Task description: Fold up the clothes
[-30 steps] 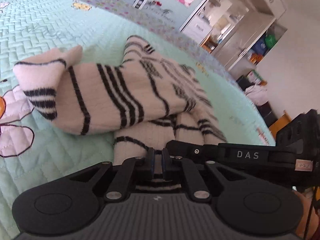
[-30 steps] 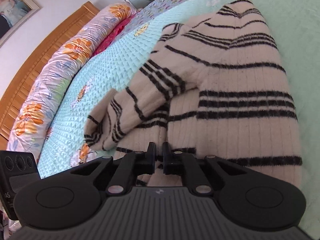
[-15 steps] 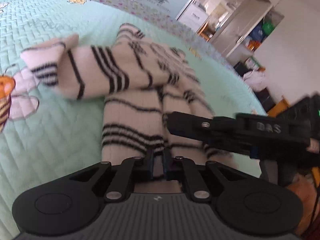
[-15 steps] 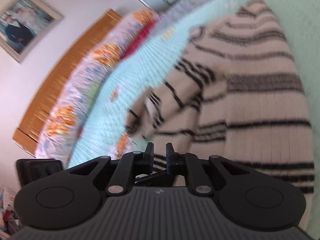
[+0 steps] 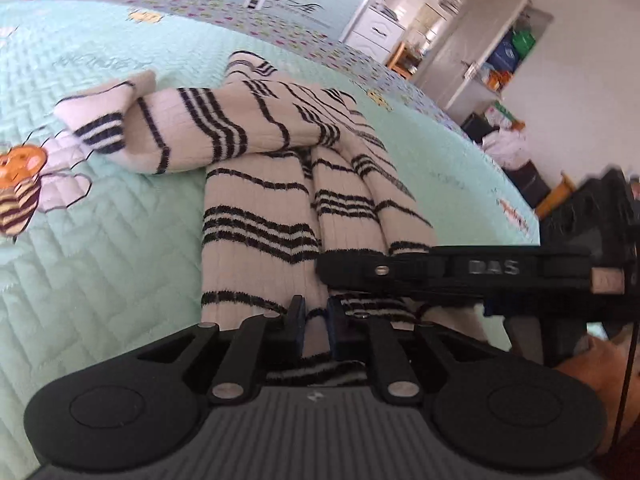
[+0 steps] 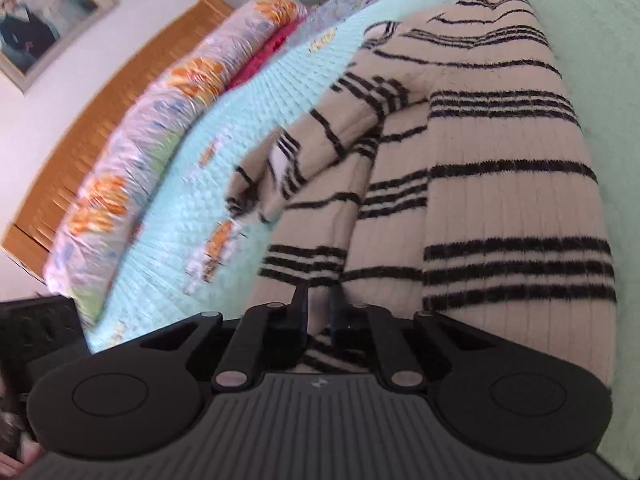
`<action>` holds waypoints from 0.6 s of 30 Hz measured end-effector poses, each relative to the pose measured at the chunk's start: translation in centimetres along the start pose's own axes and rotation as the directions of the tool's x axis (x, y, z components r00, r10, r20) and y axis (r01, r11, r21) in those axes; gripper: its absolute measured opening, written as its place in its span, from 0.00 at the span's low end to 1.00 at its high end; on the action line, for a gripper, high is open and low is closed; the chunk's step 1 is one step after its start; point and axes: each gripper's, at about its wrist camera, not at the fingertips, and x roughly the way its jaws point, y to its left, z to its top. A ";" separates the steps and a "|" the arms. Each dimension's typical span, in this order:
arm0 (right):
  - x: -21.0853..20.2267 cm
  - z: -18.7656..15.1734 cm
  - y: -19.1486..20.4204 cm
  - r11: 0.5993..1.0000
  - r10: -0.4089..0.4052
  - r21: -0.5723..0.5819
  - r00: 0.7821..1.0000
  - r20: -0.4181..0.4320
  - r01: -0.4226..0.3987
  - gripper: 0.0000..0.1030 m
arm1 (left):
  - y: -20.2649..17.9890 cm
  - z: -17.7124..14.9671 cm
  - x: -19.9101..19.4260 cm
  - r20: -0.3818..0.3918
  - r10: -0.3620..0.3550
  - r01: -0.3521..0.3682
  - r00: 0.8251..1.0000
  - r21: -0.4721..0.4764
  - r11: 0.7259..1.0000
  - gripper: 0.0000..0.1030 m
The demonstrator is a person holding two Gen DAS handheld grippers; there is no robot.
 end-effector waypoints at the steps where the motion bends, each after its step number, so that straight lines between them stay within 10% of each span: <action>1: -0.7 -0.1 0.2 1.000 0.025 0.015 1.000 0.017 -0.025 0.21 | -0.1 -0.1 -0.4 0.005 -0.011 0.011 1.000 0.003 1.000 0.15; 10: -1.7 -2.9 -2.0 0.978 0.182 0.093 0.981 0.073 -0.188 0.30 | 1.4 0.0 -2.3 0.038 -0.064 0.066 0.997 -0.046 0.997 0.23; 18: -2.5 -4.4 -4.1 0.942 0.293 0.104 0.934 0.203 -0.318 0.28 | 3.7 6.5 -3.9 0.232 0.243 -0.234 0.942 -0.065 0.970 0.43</action>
